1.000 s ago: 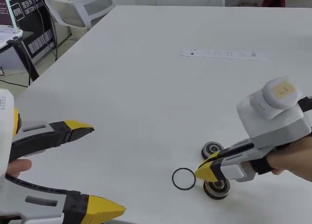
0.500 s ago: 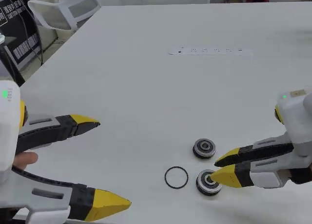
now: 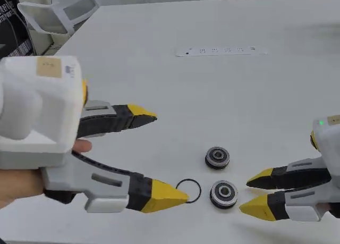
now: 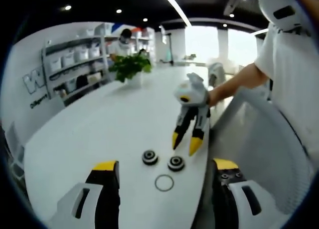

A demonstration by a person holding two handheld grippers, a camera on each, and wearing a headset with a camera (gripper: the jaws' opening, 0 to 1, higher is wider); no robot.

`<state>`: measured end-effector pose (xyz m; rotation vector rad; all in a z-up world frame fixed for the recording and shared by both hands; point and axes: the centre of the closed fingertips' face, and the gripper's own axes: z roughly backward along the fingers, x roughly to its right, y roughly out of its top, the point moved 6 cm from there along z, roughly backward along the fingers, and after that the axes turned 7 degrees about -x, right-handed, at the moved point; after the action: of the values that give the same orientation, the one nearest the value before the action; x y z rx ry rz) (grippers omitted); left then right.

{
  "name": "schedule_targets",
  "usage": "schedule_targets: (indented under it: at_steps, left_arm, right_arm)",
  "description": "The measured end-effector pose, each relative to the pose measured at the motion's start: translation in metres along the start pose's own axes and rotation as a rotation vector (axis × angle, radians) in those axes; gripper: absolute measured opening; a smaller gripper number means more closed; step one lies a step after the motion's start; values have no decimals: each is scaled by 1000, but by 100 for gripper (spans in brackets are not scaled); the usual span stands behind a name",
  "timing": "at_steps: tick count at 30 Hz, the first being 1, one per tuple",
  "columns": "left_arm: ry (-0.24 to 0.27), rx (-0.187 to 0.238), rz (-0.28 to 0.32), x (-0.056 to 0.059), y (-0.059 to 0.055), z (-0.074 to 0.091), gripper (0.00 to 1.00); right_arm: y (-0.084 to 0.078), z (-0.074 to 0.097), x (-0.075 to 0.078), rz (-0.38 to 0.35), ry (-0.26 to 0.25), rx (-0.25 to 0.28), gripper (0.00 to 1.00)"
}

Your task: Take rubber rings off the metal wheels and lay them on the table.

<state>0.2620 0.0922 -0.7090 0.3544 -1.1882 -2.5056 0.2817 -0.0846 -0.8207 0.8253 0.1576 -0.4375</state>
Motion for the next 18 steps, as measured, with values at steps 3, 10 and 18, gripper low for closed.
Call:
schedule_targets:
  at_steps: [3, 10, 18]
  left_arm:
    - [-27, -25, -28, 0, 1, -19, 72]
    - [-93, -98, -94, 4, 4, -51, 65]
    - [-125, -61, -101, 4, 10, -76, 55]
  right_arm:
    - [-1, -2, -1, 4, 0, 10, 31]
    - [-1, -7, -1, 29, 0, 19, 29]
    - [1, -10, -3, 51, -8, 24, 25]
